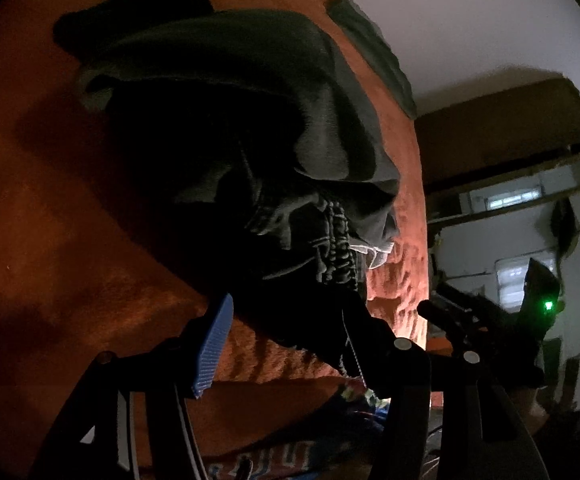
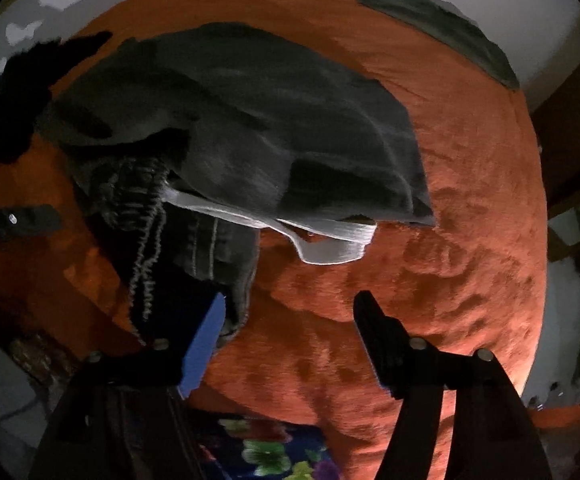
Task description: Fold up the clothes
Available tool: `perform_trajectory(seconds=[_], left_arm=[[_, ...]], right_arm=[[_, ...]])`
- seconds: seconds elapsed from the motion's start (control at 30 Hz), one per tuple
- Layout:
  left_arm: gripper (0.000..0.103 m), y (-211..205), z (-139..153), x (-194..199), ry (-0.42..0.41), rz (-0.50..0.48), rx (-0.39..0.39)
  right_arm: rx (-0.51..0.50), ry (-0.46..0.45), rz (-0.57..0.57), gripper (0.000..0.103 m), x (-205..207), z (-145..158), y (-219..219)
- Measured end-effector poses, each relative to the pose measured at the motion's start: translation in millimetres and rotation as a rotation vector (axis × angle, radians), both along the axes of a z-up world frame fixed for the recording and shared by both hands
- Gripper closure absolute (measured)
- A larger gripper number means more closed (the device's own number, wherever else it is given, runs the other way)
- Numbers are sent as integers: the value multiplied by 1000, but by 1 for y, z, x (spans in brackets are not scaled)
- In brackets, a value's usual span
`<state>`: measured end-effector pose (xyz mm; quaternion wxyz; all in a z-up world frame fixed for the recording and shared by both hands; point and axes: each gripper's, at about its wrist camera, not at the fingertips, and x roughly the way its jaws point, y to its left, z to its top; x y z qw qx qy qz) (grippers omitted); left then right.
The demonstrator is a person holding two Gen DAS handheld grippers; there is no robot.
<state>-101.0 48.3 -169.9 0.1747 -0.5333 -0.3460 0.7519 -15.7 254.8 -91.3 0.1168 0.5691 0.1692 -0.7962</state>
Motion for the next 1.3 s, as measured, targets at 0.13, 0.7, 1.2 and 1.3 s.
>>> perform_trajectory(seconds=[0.13, 0.7, 1.2, 1.3], left_arm=[[45, -1, 3, 1, 5, -8, -4], [45, -1, 2, 7, -17, -3, 42], [45, -24, -13, 9, -106, 103, 149], [44, -30, -18, 11, -127, 132, 183]], right_arm=[[80, -14, 127, 37, 1, -14, -11], [632, 22, 426, 37, -21, -63, -50], [533, 9, 635, 81, -21, -55, -111], [566, 108, 688, 103, -29, -41, -119]])
